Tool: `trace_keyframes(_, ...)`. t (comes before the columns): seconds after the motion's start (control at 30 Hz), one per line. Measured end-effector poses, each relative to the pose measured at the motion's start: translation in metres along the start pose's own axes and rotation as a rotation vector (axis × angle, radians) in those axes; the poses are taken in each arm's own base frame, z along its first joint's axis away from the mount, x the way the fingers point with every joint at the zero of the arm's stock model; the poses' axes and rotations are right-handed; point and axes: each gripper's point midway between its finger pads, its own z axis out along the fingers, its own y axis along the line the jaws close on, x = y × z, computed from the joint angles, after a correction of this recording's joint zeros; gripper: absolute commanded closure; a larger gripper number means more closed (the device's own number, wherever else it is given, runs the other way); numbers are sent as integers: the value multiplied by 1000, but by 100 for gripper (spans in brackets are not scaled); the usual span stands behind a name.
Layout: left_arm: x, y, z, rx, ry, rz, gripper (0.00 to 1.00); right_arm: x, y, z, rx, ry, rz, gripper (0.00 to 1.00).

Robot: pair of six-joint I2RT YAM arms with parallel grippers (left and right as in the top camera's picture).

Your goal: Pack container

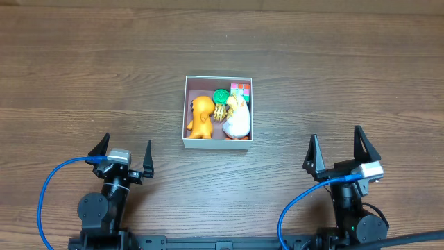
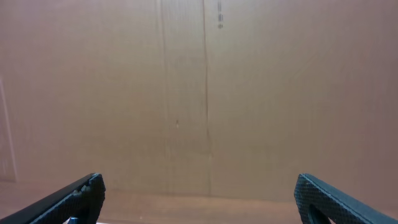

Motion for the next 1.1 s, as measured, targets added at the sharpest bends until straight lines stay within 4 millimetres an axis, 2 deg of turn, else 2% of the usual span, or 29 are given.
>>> trace_keyframes(0.47, 0, 0, 0, 0, 0, 0, 0, 24, -3, -1, 6, 54, 10, 0)
trace_keyframes(0.93, 0, 0, 0, 0, 0, 0, 0, 92, -8, -15, 39, 334, 63, 0)
trace_keyframes(1.1, 0, 0, 0, 0, 0, 0, 0, 96, -8, -16, 41, 353, 67, 0)
